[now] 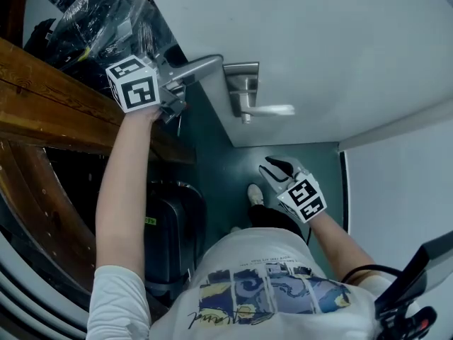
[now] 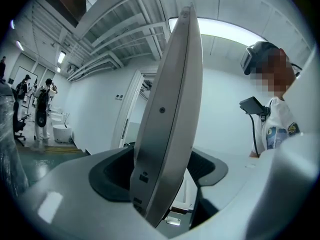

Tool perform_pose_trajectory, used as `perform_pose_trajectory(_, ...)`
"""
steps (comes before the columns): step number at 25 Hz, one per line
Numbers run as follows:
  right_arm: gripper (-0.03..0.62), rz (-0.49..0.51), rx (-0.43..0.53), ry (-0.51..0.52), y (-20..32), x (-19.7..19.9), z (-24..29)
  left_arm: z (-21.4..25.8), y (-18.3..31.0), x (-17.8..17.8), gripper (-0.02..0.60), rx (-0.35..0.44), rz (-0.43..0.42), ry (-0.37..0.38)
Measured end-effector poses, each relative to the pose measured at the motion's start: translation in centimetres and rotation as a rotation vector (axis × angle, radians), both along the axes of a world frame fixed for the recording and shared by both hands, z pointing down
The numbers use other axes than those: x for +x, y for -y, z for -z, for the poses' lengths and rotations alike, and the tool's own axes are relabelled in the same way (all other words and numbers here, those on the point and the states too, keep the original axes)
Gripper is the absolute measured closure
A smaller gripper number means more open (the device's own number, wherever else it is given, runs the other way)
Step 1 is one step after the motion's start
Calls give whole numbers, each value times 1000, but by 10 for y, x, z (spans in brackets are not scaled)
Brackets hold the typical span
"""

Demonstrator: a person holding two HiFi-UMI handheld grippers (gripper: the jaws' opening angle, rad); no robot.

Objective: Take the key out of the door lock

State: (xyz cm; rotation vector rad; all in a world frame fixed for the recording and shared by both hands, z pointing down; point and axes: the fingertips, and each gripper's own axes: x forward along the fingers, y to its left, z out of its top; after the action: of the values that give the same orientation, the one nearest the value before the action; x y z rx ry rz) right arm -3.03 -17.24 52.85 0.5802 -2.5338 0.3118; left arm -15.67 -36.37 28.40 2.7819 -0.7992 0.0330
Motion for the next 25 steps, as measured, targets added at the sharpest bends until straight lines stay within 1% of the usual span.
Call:
perform_pose_trajectory(2, 507, -7, -6, 2, 3, -1, -1, 0, -1, 0, 253, 10, -11, 1)
perform_pose_trajectory(5, 507, -25, -14, 13, 11, -4, -1, 1, -3, -1, 273, 16, -1, 13)
perform_pose_trajectory(8, 507, -69, -51, 63, 20, -9, 0, 1, -5, -2, 288, 17, 12, 15)
perform_pose_trajectory(12, 507, -161, -152, 164, 41, -18, 0, 1, -6, -2, 298, 15, 18, 2)
perform_pose_trajectory(13, 507, -175, -165, 178, 47, -21, 0, 2, -5, -3, 299, 15, 19, 1)
perform_pose_trajectory(16, 507, -190, -193, 218, 60, -30, 4, 1, -6, -3, 302, 13, 22, 0)
perform_pose_trajectory(20, 507, -234, -307, 346, 78, -42, 11, 3, -6, -3, 302, 18, 24, -6)
perform_pose_trajectory(25, 507, -272, -411, 453, 93, -48, 16, 3, -7, -3, 302, 17, 31, -11)
